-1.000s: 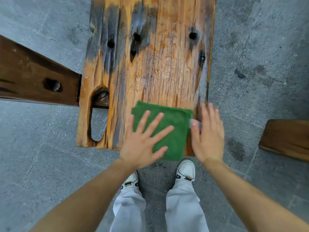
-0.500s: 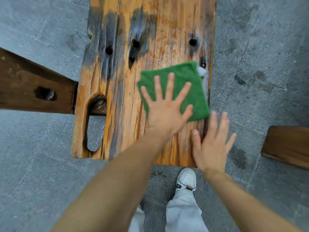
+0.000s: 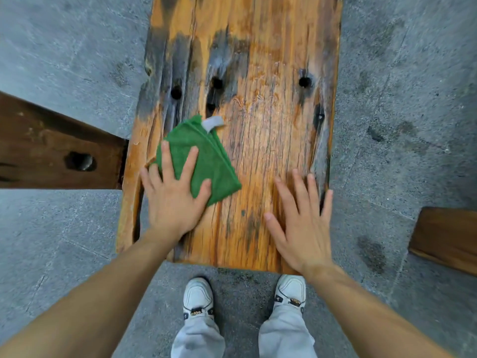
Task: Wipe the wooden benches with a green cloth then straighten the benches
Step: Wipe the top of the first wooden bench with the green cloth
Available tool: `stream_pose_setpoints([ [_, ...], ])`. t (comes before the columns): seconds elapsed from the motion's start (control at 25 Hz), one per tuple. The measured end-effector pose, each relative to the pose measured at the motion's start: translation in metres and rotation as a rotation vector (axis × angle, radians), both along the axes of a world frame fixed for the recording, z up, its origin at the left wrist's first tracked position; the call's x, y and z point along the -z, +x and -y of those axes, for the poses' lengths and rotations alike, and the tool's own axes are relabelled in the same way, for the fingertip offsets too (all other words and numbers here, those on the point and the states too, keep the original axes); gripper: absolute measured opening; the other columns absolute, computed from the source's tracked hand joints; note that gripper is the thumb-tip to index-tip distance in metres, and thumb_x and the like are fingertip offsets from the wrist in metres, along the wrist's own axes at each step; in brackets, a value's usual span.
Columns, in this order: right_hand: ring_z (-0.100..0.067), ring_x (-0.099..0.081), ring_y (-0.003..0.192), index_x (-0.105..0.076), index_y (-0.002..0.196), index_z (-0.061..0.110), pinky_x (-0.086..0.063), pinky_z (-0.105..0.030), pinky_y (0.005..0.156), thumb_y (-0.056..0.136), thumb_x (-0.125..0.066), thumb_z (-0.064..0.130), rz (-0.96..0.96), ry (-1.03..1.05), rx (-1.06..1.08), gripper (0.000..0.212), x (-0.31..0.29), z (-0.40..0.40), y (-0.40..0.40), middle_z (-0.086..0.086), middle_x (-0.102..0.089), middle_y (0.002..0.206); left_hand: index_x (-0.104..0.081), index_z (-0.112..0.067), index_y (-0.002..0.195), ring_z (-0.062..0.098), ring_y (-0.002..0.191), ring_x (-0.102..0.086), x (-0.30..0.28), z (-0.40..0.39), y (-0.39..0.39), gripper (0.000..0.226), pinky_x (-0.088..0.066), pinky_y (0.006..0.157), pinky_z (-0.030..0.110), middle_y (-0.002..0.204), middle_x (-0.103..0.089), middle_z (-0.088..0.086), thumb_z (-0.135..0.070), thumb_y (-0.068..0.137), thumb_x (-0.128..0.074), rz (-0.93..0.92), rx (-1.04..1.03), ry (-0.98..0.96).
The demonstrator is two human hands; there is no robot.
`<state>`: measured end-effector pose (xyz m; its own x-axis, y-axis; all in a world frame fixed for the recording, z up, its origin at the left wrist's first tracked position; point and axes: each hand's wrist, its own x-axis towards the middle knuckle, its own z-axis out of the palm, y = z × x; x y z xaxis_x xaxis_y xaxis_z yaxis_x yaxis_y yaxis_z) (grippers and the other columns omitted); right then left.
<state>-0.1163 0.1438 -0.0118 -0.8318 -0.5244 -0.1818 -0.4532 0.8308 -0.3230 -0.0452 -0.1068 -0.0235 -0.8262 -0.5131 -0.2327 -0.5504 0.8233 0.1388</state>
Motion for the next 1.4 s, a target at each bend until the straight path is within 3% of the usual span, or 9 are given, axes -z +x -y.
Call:
stream_pose_setpoints([
  [0.28, -0.023, 0.0, 0.154, -0.015, 0.157, 0.028, -0.006, -0.063, 0.119, 0.098, -0.027, 0.054, 0.009, 0.04, 0.228, 0.066, 0.001, -0.045, -0.004, -0.001, -0.008, 0.167, 0.011, -0.039, 0.158, 0.044, 0.151, 0.018, -0.001, -0.083, -0.126, 0.068, 0.013, 0.115, 0.069, 0.167, 0.02, 0.012, -0.064, 0.099, -0.01, 0.042, 0.136, -0.049],
  [0.4, -0.024, -0.004, 0.154, -0.015, 0.157, 0.024, -0.008, -0.064, 0.119, 0.099, -0.026, 0.053, -0.027, 0.001, 0.251, 0.065, -0.003, -0.052, -0.007, -0.004, -0.011, 0.166, -0.004, -0.043, 0.159, 0.043, 0.153, 0.011, -0.005, -0.129, -0.139, 0.066, 0.01, 0.115, 0.071, 0.169, 0.009, 0.006, -0.064, 0.098, -0.02, 0.005, 0.508, -0.029],
  [0.56, -0.027, -0.002, 0.154, -0.015, 0.157, 0.025, -0.005, -0.064, 0.119, 0.099, -0.025, 0.055, -0.038, -0.013, 0.2, 0.066, -0.016, -0.048, -0.01, -0.006, -0.008, 0.167, -0.017, -0.045, 0.158, 0.04, 0.154, -0.001, -0.004, -0.096, -0.049, 0.066, 0.0, 0.118, 0.069, 0.17, -0.004, 0.002, -0.065, 0.097, -0.033, -0.007, 0.89, -0.025],
  [0.72, -0.026, 0.005, 0.154, -0.011, 0.157, 0.034, -0.003, -0.064, 0.119, 0.098, -0.028, 0.055, 0.006, 0.021, 0.149, 0.065, -0.022, -0.033, -0.013, -0.002, -0.003, 0.167, -0.019, -0.043, 0.158, 0.039, 0.154, -0.009, 0.0, -0.011, -0.032, 0.068, -0.001, 0.12, 0.065, 0.169, -0.011, 0.004, -0.065, 0.095, -0.03, -0.022, 0.589, -0.12],
  [0.88, -0.026, 0.005, 0.154, -0.01, 0.157, 0.036, 0.0, -0.062, 0.12, 0.097, -0.03, 0.054, 0.016, 0.023, 0.147, 0.066, -0.021, -0.034, -0.02, -0.001, -0.003, 0.168, 0.001, -0.045, 0.158, 0.038, 0.154, 0.01, 0.002, -0.035, -0.129, 0.068, 0.009, 0.117, 0.068, 0.169, 0.011, 0.002, -0.069, 0.096, -0.012, 0.008, 0.158, -0.086],
  [1.04, -0.027, -0.001, 0.154, -0.015, 0.156, 0.032, -0.007, -0.064, 0.119, 0.097, -0.029, 0.052, 0.014, 0.023, 0.249, 0.064, -0.008, -0.031, -0.024, -0.002, -0.005, 0.167, -0.003, -0.047, 0.158, 0.039, 0.154, 0.01, -0.001, -0.103, -0.173, 0.066, 0.008, 0.115, 0.07, 0.168, 0.011, -0.001, -0.067, 0.096, -0.016, 0.007, 0.431, -0.068],
  [1.2, -0.025, 0.0, 0.154, -0.011, 0.157, 0.027, -0.006, -0.063, 0.12, 0.098, -0.027, 0.051, 0.032, -0.009, 0.284, 0.066, -0.004, -0.015, -0.026, -0.004, -0.005, 0.167, -0.014, -0.045, 0.158, 0.036, 0.155, 0.0, -0.003, -0.099, -0.085, 0.064, 0.003, 0.119, 0.066, 0.17, -0.004, -0.001, -0.063, 0.098, -0.029, -0.03, 0.8, -0.03],
  [1.28, -0.024, -0.001, 0.154, -0.013, 0.157, 0.025, -0.006, -0.062, 0.12, 0.098, -0.029, 0.049, 0.013, -0.008, 0.19, 0.066, -0.003, 0.005, -0.026, -0.004, -0.006, 0.167, -0.019, -0.043, 0.158, 0.035, 0.155, -0.007, -0.001, -0.046, -0.045, 0.067, -0.002, 0.121, 0.064, 0.169, -0.01, 0.0, -0.062, 0.096, -0.037, -0.09, 0.79, -0.042],
  [1.4, -0.026, -0.002, 0.154, -0.017, 0.158, 0.028, -0.005, -0.061, 0.12, 0.097, -0.031, 0.05, -0.006, 0.034, 0.029, 0.066, 0.005, 0.036, -0.039, -0.003, -0.008, 0.167, -0.02, -0.042, 0.157, 0.034, 0.154, -0.015, 0.006, 0.056, -0.033, 0.067, -0.009, 0.121, 0.062, 0.169, -0.016, 0.002, -0.061, 0.096, -0.034, -0.076, 0.527, -0.124],
])
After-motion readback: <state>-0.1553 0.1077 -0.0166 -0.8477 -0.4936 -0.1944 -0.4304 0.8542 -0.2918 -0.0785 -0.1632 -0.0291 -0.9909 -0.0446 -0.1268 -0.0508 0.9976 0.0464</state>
